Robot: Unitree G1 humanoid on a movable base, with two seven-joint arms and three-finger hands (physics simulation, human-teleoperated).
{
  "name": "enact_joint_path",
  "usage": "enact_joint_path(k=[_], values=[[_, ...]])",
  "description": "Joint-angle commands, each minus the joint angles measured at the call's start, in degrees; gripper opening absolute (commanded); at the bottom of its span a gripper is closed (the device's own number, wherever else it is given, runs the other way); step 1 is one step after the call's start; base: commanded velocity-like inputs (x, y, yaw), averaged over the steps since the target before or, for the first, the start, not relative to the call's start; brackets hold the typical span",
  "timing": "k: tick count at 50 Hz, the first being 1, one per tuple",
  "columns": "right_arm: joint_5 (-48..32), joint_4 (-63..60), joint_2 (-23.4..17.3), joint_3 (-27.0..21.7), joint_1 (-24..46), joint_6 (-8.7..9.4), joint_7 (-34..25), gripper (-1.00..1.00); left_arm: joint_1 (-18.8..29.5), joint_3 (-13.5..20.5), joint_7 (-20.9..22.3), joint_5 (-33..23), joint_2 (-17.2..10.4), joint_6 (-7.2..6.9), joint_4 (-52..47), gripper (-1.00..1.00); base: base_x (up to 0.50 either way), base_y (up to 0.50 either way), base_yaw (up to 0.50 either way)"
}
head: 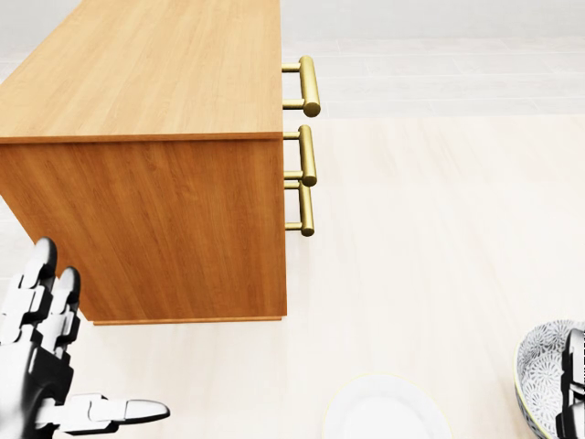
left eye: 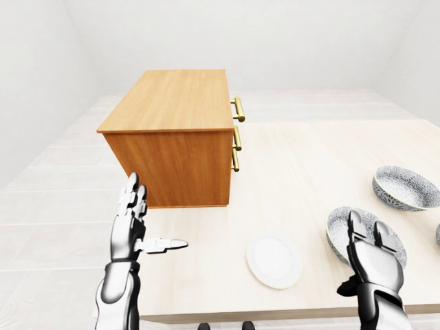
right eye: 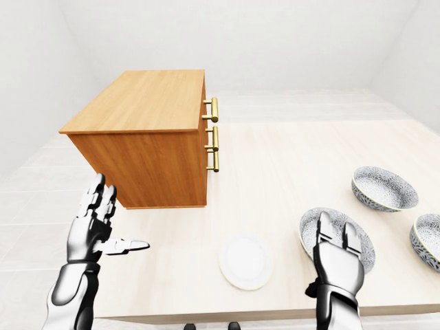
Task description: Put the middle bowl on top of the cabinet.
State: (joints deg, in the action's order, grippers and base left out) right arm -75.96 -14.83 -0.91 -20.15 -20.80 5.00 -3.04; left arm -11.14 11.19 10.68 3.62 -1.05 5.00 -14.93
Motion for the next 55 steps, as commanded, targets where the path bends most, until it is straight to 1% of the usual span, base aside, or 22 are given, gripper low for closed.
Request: enact_joint_path(k=[1, 5, 12, 24, 32, 33, 34, 35, 36, 37, 38, 39, 41, 47, 49, 55], values=[[1.2, 1.7, -0.9, 0.5, -0.1, 0.00, 0.9, 1.00, -0.2, 0.0, 0.0, -0.1, 0.1, 0.00, -0.9, 1.00, 0.00, 0.00, 0.00], [1.5, 0.8, -1.0, 0.3, -0.5, 0.00, 0.7, 1.00, -0.8, 0.2, 0.2, 0.5, 0.3, 0.00, -2.2, 1.00, 0.00, 0.00, 0.00], [1.5, 0.9, -0.9, 0.3, -0.8, 0.00, 1.0, 1.00, -0.8, 0.0, 0.1, -0.1, 0.5, 0.00, -2.3, 1.00, 0.00, 0.00, 0.00], [1.3, -0.1, -0.6, 0.2, -1.0, 0.00, 0.8, 1.00, -0.5, 0.0, 0.1, -0.1, 0.4, 0.00, -1.1, 1.00, 0.00, 0.00, 0.00], [1.1, -0.2, -0.4, 0.2, -0.9, 0.00, 1.2, 1.00, -0.6, 0.7, 0.3, 0.6, 0.2, 0.00, -1.1, 1.00, 0.00, 0.00, 0.00], [1.2, -0.3, -0.4, 0.2, -0.9, 0.00, 1.1, 0.77, -0.7, 0.6, 0.4, 0.6, 0.3, 0.00, -1.0, 1.00, 0.00, 0.00, 0.00], [1.2, -0.3, -0.4, 0.2, -0.9, 0.00, 1.1, 0.77, -0.7, 0.6, 0.4, 0.6, 0.3, 0.00, -1.0, 1.00, 0.00, 0.00, 0.00], [1.3, -0.5, -0.3, 0.2, -0.9, 0.00, 0.9, 0.48, -0.8, 0.6, 0.5, 0.5, 0.3, 0.00, -1.0, 1.00, 0.00, 0.00, 0.00], [1.2, -0.5, -0.3, 0.2, -0.9, 0.00, 1.0, 0.40, -0.9, 0.6, 0.5, 0.6, 0.3, 0.00, -1.1, 1.00, 0.00, 0.00, 0.00], [1.2, -0.5, -0.3, 0.2, -1.0, 0.00, 1.0, 0.40, -0.9, 0.7, 0.5, 0.6, 0.3, 0.00, -1.2, 1.00, 0.00, 0.00, 0.00], [1.1, -0.5, -0.3, 0.2, -1.0, 0.00, 1.0, 0.28, -0.9, 0.7, 0.6, 0.7, 0.3, 0.00, -1.2, 1.00, 0.00, 0.00, 0.00], [1.1, -0.7, -0.2, 0.2, -1.1, 0.00, 1.0, 0.22, -0.8, 0.8, 0.6, 0.7, 0.3, 0.00, -1.1, 1.00, 0.00, 0.00, 0.00], [1.1, -0.9, -0.2, 0.2, -1.2, 0.00, 0.9, 0.26, -0.7, 0.9, 0.6, 0.7, 0.3, 0.00, -0.8, 1.00, 0.00, 0.00, 0.00], [1.0, -1.3, 0.0, 0.2, -1.4, 0.00, 0.8, 0.25, -0.6, 0.9, 0.6, 0.6, 0.3, 0.00, -0.5, 1.00, 0.00, 0.00, 0.00], [1.0, -1.2, 0.0, 0.2, -1.4, 0.00, 0.8, 0.16, -0.2, 1.0, 0.5, 0.7, 0.2, 0.00, -0.2, 1.00, 0.00, 0.00, 0.00], [1.1, -1.9, 0.1, -0.1, -1.5, 0.00, 0.4, 0.07, -0.2, 0.9, 0.3, 0.5, 0.2, 0.00, 0.2, 1.00, 0.00, 0.00, 0.00]])
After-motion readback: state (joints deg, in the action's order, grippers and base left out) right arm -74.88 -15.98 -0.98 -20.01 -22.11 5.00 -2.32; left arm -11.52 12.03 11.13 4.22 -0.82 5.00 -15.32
